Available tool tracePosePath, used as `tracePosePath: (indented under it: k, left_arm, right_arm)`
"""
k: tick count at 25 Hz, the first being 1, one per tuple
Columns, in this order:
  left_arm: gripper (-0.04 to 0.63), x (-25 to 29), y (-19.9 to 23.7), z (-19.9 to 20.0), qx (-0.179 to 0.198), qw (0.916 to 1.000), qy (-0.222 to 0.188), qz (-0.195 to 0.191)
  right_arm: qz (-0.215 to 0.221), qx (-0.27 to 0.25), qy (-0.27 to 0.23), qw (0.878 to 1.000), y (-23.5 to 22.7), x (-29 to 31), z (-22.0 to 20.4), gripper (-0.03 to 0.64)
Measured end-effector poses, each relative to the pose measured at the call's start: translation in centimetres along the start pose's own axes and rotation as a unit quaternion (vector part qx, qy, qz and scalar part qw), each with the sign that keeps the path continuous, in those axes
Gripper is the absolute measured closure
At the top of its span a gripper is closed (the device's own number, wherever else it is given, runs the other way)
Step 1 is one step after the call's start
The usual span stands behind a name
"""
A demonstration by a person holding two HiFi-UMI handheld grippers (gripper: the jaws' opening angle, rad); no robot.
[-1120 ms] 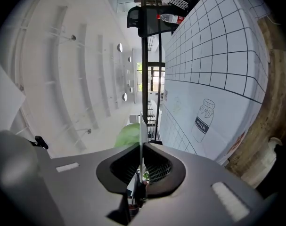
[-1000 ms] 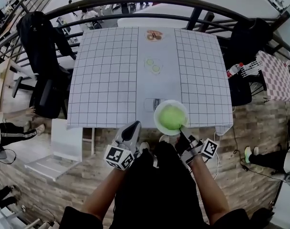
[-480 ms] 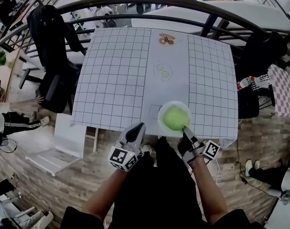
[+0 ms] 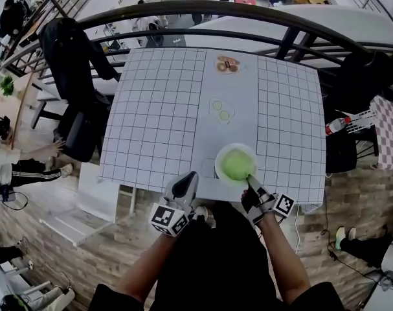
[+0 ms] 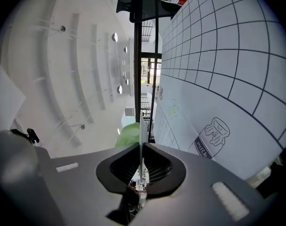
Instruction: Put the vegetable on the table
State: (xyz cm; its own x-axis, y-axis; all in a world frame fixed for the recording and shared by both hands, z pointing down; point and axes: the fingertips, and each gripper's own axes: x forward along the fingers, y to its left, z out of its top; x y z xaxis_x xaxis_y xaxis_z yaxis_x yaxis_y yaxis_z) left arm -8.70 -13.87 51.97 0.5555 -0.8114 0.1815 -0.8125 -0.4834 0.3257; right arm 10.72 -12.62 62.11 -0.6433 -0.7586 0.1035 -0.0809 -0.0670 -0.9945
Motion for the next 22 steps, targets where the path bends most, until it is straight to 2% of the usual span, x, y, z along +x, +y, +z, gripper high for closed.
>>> tracePosePath:
  k: [9,13,22]
  left_arm:
    - [0.586,3.2,0.9,1.1,-0.001,0.9999,-0.008,0.009]
    - [0.586,3.5,1.4,2.8,-0.002,0.9998,-0.007,0.016]
    - [0.586,7.0,3.0,1.5,-0.001,0.9996,0.011,0.026]
  right_arm:
    - [-0.004,-0.013,0.031,0.999,-3.2,3.2,2.9,0.594]
    - [-0.017,0.005,0.035,0.999,-3.4,4.2,3.4,0.594]
    - [-0.031,0.002,0.059,0.998,-8.2,7.3,5.9,0.584]
